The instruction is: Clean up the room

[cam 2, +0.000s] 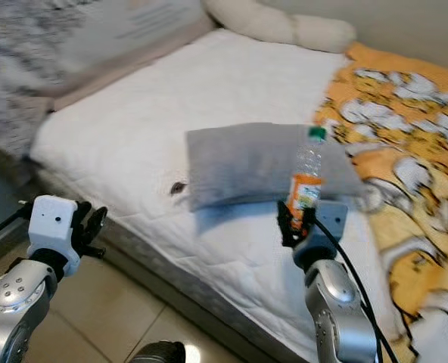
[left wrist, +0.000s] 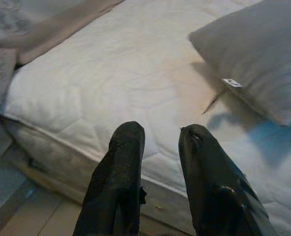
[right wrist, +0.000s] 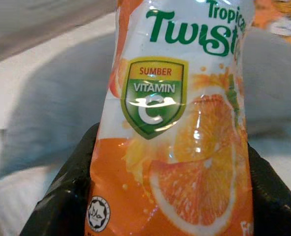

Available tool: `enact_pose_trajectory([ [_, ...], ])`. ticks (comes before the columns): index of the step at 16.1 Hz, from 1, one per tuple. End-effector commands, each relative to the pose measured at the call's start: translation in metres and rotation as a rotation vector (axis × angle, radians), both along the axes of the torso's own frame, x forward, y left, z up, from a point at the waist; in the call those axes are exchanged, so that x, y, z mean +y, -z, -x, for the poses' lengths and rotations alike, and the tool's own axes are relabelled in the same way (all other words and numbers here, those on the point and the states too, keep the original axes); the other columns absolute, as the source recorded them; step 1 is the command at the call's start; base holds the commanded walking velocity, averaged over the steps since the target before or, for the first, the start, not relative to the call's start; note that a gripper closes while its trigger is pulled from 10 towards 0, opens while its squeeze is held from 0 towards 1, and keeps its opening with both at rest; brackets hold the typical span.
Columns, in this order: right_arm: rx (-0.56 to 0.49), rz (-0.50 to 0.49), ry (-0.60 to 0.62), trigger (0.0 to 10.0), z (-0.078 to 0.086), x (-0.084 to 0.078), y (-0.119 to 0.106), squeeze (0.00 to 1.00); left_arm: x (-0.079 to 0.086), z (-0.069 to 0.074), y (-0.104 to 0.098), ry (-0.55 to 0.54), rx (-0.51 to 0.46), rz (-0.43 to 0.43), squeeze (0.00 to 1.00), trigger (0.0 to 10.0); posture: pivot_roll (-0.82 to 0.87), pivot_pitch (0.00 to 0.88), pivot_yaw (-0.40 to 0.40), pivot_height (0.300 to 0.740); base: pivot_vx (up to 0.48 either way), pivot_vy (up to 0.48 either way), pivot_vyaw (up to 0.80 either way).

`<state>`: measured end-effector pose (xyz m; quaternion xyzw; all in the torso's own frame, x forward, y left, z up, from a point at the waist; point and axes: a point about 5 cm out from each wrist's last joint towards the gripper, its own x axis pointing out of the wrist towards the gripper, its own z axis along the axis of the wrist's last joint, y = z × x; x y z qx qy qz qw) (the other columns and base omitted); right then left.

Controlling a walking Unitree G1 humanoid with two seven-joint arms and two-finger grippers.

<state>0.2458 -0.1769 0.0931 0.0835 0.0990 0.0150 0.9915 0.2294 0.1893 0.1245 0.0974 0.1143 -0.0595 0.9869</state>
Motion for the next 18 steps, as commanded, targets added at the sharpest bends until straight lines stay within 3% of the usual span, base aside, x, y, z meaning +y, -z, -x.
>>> enact_pose_trajectory([
  [1, 0.002, 0.002, 0.001, 10.0, -0.001, 0.002, -0.004, 0.00, 0.000, -0.003, -0.001, -0.008, -0.007, -0.022, 0.00, 10.0, 0.04, 0.000, 0.022, 0.740, 0.000, 0.000, 0.80],
  [4, 0.025, -0.004, -0.047, 10.0, -0.006, 0.013, -0.004, 0.00, -0.002, -0.015, -0.003, -0.024, -0.018, -0.023, 0.00, 10.0, 0.03, 0.000, 0.034, 0.740, 0.000, 0.000, 0.80],
  [10, 0.088, 0.019, -0.138, 10.0, -0.011, 0.021, -0.003, 0.00, 0.000, -0.022, -0.003, -0.062, -0.024, 0.053, 0.00, 10.0, 0.04, 0.000, 0.043, 0.740, 0.000, 0.000, 0.80],
  [18, 0.108, 0.001, -0.149, 10.0, -0.008, 0.028, -0.002, 0.00, 0.000, -0.020, -0.002, -0.033, -0.041, 0.043, 0.00, 10.0, 0.04, 0.000, 0.049, 0.740, 0.000, 0.000, 0.80],
])
